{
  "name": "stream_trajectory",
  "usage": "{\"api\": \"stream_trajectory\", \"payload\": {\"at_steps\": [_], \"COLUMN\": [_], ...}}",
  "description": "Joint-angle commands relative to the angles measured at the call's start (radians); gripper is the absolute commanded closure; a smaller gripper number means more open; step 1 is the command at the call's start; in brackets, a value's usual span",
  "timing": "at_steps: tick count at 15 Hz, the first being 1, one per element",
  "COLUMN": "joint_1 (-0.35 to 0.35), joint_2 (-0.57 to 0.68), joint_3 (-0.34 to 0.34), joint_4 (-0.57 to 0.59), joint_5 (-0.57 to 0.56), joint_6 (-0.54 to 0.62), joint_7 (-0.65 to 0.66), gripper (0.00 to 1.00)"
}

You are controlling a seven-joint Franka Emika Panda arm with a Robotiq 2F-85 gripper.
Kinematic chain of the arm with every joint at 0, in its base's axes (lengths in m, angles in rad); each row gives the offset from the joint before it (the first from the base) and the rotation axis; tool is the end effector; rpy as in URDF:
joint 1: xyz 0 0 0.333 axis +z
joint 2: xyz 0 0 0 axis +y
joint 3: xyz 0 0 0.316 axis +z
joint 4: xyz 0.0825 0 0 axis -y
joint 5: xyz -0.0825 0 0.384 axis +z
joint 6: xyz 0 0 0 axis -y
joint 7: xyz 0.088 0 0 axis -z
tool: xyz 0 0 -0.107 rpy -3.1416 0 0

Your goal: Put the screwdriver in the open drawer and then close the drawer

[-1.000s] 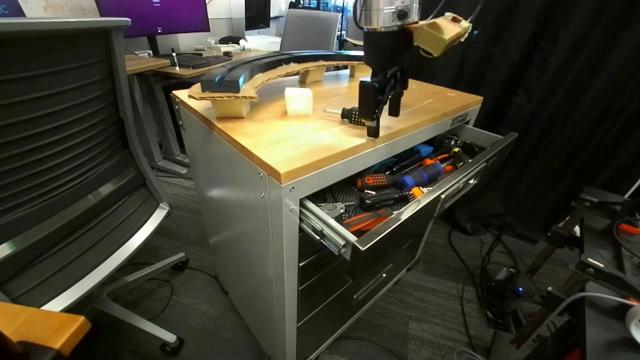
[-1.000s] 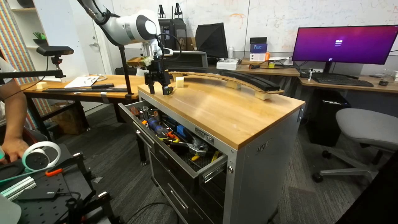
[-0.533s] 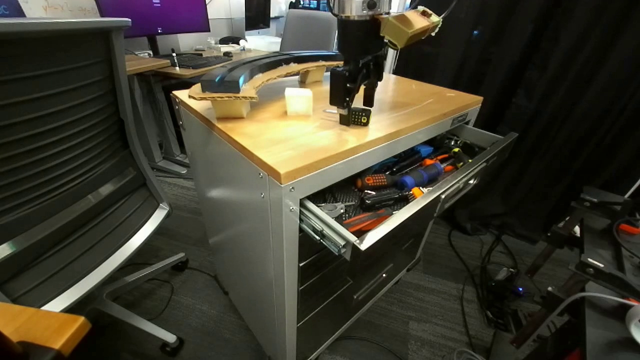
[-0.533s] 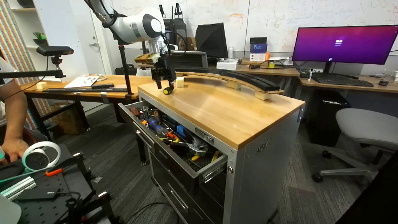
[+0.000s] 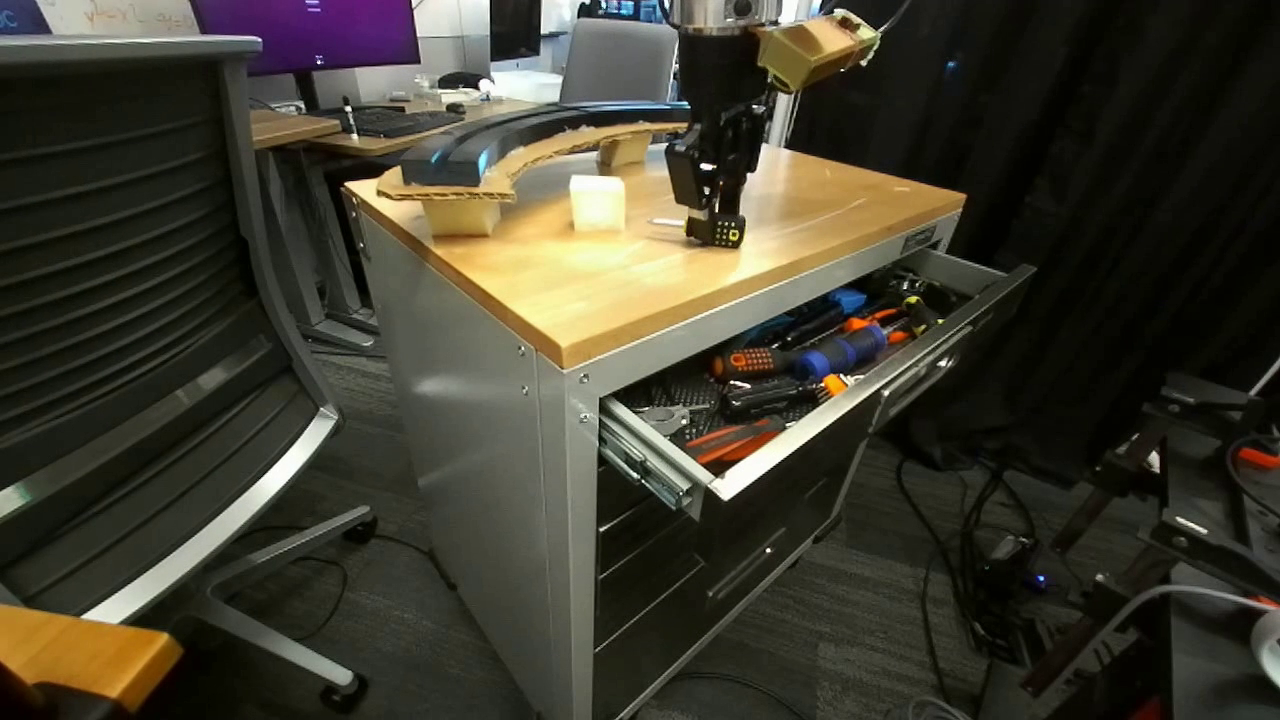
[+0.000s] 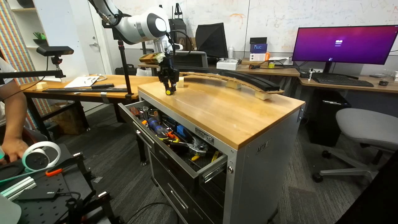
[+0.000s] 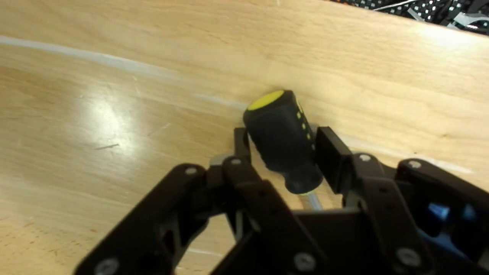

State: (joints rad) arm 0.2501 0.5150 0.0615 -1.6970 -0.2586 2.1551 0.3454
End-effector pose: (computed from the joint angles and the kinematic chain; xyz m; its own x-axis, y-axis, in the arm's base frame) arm 0.6394 0.1907 0.2933 0.9942 0.1076 -0.0031 0.1063 -0.9764 0.1878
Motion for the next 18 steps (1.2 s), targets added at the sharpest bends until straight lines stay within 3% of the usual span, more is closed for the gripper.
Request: {"api": "stream_trajectory", "payload": {"at_steps": [1,2,11,12,13,16,18], "joint_1": [-0.036,-0.045,-0.051,-0.055,-0.053,-0.044,-0.027], "joint_2": [-0.031,-0.024,-0.138,-0.134,-0.131,-0.122,-0.137], "joint_3": [0.029,0.046,0.122,0.129,0.129,0.122,0.1], "joint_4": [-0.024,-0.017,-0.146,-0.145,-0.147,-0.15,-0.184], "joint_5": [0.081,0.103,0.091,0.104,0.102,0.093,0.065], "joint_6": [-0.037,-0.066,-0.21,-0.212,-0.204,-0.194,-0.209], "joint_7": [-0.138,-0.212,-0.587,-0.603,-0.602,-0.559,-0.458], "gripper": [0.83,0.86,0.85,0.38,0.37,0.14,0.0]}}
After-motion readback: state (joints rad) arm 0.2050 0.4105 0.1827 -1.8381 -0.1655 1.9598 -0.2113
